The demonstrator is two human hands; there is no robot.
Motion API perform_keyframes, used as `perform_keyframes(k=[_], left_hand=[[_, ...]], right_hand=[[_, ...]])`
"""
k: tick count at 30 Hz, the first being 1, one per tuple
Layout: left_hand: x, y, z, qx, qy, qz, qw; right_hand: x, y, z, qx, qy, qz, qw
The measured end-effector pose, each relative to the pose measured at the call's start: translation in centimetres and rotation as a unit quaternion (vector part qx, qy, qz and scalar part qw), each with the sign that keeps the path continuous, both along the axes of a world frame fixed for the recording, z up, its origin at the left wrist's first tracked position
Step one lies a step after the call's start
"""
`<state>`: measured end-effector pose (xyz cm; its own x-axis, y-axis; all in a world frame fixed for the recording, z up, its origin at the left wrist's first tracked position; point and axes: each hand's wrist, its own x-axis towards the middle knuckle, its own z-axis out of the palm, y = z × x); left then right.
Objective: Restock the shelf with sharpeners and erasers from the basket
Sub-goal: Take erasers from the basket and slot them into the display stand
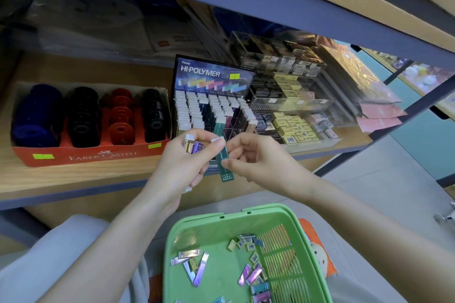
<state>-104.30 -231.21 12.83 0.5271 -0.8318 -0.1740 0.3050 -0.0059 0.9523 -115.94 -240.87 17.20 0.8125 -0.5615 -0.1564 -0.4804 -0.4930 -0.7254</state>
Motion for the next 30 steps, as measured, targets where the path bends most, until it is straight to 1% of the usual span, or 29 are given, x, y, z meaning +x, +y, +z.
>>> perform_keyframes(k=[2,6,9,13,16,19,22,26,30], left_hand=[[0.2,0.0,0.0,0.009,0.044,0.001,0.999],[0.9,0.2,0.0,0.021,0.176,-0.006,0.984],[1.0,0.6,0.1,0.032,0.209,-0.029,0.977],[1.1,0.4,0.3,0.020,0.243,-0.009,0.970],[1.2,0.6,0.3,0.013,0.247,0.009,0.969],[1.4,0.7,0.2,0.012,0.247,0.009,0.969],[1.5,0.6,0.1,0.006,0.262,0.007,0.965],[1.8,0.7,0.1,-0.002,0.272,0.020,0.962],[1.7,0.6,0.0,0.000,0.240,0.044,0.970]], right_hand=[[-0.1,-0.3,0.4,-0.001,-0.011,-0.004,1.000],[0.2,-2.0,1.3,-0.018,-0.109,-0.088,0.990],[1.1,-3.4,0.6,-0.050,-0.134,-0.113,0.983],[2.3,-4.0,-1.3,-0.087,-0.116,-0.097,0.985],[2.7,-4.4,-1.7,-0.139,-0.095,-0.076,0.983],[2.9,-4.9,-1.5,-0.166,-0.086,-0.053,0.981],[2.9,-5.5,-1.2,-0.227,-0.050,-0.004,0.973],[3.0,-5.8,-1.0,-0.272,-0.021,0.048,0.961],[3.1,-5.3,-2.1,-0.315,-0.028,0.046,0.947]])
